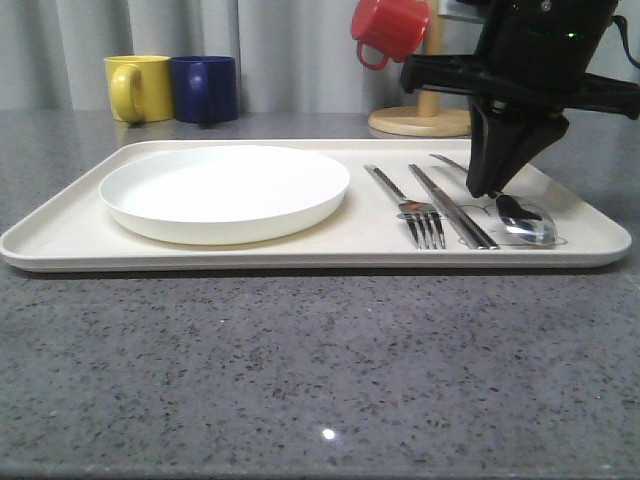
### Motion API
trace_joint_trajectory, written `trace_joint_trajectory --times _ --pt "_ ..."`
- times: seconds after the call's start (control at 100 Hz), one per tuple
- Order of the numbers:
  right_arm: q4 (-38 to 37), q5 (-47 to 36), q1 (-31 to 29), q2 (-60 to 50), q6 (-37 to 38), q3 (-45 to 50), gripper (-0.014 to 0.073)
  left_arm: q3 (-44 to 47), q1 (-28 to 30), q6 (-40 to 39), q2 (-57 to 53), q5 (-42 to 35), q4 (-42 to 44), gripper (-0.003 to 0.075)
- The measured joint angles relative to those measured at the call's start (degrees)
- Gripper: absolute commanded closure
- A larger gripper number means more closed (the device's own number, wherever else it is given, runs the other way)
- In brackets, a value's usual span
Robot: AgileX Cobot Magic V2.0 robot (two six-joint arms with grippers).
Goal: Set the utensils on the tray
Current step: 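Set the spoon on the tray beside the chopsticks and release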
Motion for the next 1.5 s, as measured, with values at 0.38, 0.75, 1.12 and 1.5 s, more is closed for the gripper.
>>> trace_joint_trajectory --times 0.38,0.75,1.12,1.5 --pt "-2.3 0.04 0.0 0.13 2.89 0.0 0.0598 0.0 0.0 0.0 0.0 0.0 0.0 0.0738" --pt "-2.4 0.13 0.0 0.86 3.01 0.0 0.048 0.0 0.0 0.0 0.0 0.0 0.0 0.0738" --pt "-2.4 0.02 0.0 1.01 3.1 -0.09 0.0183 0.0 0.0 0.0 0.0 0.0 0.0 0.0738" --pt "-9.37 -0.6 -1.69 -7.38 3.22 -0.09 0.0183 0.0 0.0 0.0 0.0 0.0 0.0 0.0738"
